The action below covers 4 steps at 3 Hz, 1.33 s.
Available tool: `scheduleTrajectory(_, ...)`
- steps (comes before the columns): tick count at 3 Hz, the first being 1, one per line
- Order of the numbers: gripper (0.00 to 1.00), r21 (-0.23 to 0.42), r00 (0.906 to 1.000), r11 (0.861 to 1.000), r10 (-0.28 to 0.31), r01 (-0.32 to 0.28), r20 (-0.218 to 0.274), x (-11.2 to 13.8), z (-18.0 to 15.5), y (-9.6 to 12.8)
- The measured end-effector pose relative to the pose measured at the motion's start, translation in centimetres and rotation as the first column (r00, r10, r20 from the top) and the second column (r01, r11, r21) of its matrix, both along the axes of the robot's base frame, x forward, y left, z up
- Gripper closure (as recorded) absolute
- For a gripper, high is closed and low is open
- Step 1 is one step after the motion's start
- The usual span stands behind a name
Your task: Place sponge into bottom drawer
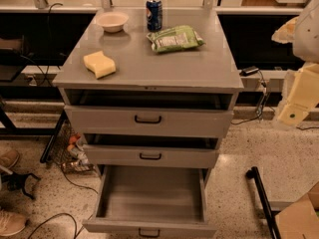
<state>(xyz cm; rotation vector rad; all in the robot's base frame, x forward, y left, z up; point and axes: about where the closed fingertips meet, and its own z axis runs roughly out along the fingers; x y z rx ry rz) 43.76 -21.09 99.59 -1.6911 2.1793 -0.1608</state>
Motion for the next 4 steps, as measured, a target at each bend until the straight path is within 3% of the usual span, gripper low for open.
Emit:
scheduleTrajectory(1,0.00,0.000,1.0000,1.000,0.000,0.000,0.000,0.0,0.0,0.0)
scheduleTrajectory(2,0.00,0.059,0.9982,0.998,-0.023,0.020,0.054,2.1,0.2,0.4)
scheduleTrajectory(3,0.00,0.217,0.9899,0.976,-0.059,0.030,0.129,7.2,-0.1,1.5)
scheduleTrajectory(4,0.00,0.434,0.9844,0.901,-0.094,0.020,0.149,15.2,-1.1,6.0)
